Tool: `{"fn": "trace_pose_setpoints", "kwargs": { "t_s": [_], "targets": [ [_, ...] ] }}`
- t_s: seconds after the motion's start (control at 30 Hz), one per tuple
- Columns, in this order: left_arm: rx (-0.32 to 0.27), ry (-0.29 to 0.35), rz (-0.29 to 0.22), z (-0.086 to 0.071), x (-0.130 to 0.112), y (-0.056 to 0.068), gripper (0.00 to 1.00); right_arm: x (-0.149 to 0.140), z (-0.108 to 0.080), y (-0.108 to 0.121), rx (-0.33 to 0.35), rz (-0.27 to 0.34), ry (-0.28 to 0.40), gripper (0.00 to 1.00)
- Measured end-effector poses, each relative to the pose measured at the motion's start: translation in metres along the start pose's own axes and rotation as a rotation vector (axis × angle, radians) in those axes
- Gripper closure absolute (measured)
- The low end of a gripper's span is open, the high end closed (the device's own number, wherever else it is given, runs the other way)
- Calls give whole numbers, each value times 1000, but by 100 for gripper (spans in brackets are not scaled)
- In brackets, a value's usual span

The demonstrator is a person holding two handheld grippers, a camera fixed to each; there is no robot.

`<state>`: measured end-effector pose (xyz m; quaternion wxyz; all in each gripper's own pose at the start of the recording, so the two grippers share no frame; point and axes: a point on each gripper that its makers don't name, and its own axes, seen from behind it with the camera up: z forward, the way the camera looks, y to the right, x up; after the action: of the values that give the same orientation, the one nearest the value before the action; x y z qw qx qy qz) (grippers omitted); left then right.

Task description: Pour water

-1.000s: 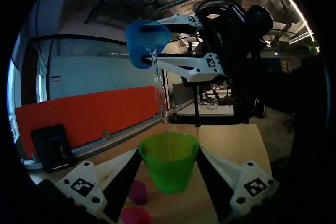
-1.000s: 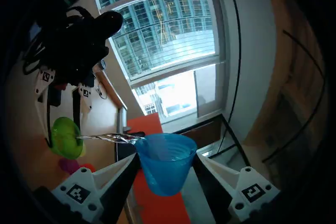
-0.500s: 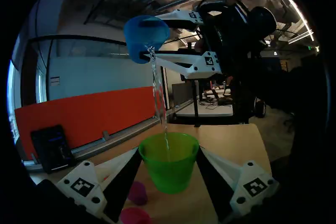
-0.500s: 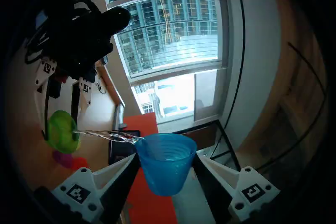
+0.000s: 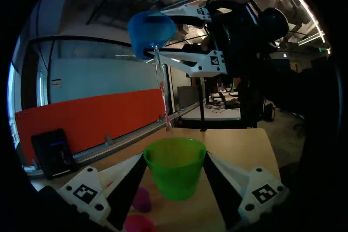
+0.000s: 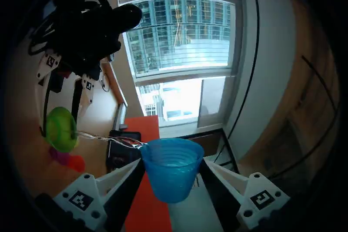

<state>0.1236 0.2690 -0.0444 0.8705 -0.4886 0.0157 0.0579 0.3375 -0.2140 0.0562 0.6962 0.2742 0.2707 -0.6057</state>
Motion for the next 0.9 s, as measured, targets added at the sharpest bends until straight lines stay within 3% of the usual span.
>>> {"fn": "trace_pose_setpoints", "kwargs": {
  "t_s": [0.9],
  "targets": [
    [-8, -1, -11, 3, -2, 2, 13, 3, 1, 10, -13, -179, -4, 11]
  ]
}}
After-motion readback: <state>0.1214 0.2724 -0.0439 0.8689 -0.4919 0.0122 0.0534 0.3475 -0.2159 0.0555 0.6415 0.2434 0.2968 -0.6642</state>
